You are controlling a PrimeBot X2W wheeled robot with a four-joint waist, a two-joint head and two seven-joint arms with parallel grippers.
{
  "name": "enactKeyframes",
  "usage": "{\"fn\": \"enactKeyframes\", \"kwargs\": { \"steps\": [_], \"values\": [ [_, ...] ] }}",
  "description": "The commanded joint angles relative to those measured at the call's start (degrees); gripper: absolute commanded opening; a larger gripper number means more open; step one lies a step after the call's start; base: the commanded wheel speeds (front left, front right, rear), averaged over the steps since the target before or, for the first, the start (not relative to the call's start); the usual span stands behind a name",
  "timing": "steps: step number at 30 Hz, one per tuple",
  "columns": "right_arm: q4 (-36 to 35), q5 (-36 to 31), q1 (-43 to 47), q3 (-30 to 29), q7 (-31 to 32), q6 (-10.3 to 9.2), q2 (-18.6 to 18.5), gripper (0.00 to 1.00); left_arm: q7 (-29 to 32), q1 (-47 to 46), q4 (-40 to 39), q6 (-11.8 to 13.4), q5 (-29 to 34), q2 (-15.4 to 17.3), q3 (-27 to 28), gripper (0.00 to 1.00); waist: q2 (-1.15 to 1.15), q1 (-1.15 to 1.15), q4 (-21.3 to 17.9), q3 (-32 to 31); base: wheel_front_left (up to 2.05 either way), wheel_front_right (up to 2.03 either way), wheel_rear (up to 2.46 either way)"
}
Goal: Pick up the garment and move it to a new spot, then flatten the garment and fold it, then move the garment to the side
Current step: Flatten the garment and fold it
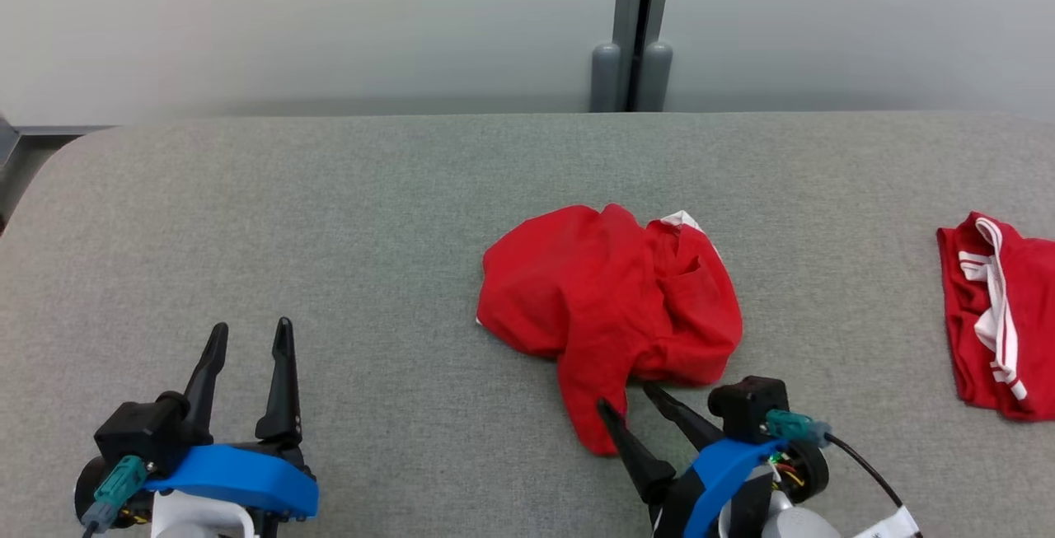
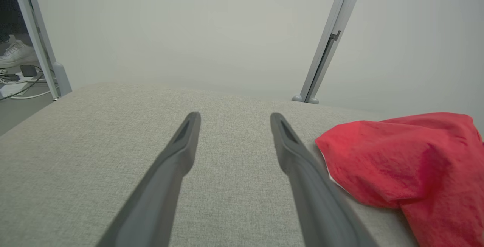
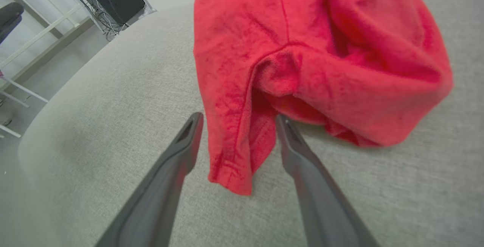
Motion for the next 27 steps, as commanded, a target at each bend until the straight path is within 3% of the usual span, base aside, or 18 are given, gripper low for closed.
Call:
{"fn": "enactKeyframes", "kwargs": {
  "steps": [1,5,7,8,17,27],
  "values": [
    [1.52,0.78,-1.65,0.88,-0.25,0.03,-0.16,1.00,0.07,-0.94,0.05,-0.12,0.44,-0.04,-0.04,1.00,0.00,0.00,0.88,0.77,0.00,0.00,0.00],
    [6.95,2.88,-5.95,4.24,-1.70,0.03,-0.18,1.00,0.30,-2.15,0.57,-0.66,0.60,-0.21,-0.68,1.00,0.00,0.00,2.24,1.52,0.00,0.00,0.00],
    [8.90,3.60,-7.77,6.02,-2.45,0.03,-0.17,0.13,0.24,-2.49,1.04,-1.06,0.59,-0.43,-0.93,1.00,0.00,0.00,2.80,1.67,0.00,0.00,0.00],
    [9.48,4.45,-8.53,6.97,-2.95,0.03,-0.17,0.00,0.19,-2.71,1.26,-1.16,0.58,-0.54,-0.99,1.00,0.00,0.00,2.99,1.66,0.00,0.00,0.00],
    [11.87,6.91,-16.08,9.70,-6.70,0.03,-0.16,0.00,-0.28,-2.39,2.27,-1.39,0.48,-0.97,-0.55,1.00,0.00,0.00,3.29,0.77,0.00,0.00,0.00],
    [1.99,7.67,-27.95,14.16,-5.12,0.03,-2.16,0.00,-0.52,-0.90,1.17,-0.87,0.85,-0.80,0.33,1.00,0.00,0.00,1.59,-0.94,0.00,0.00,0.00]
  ]
}}
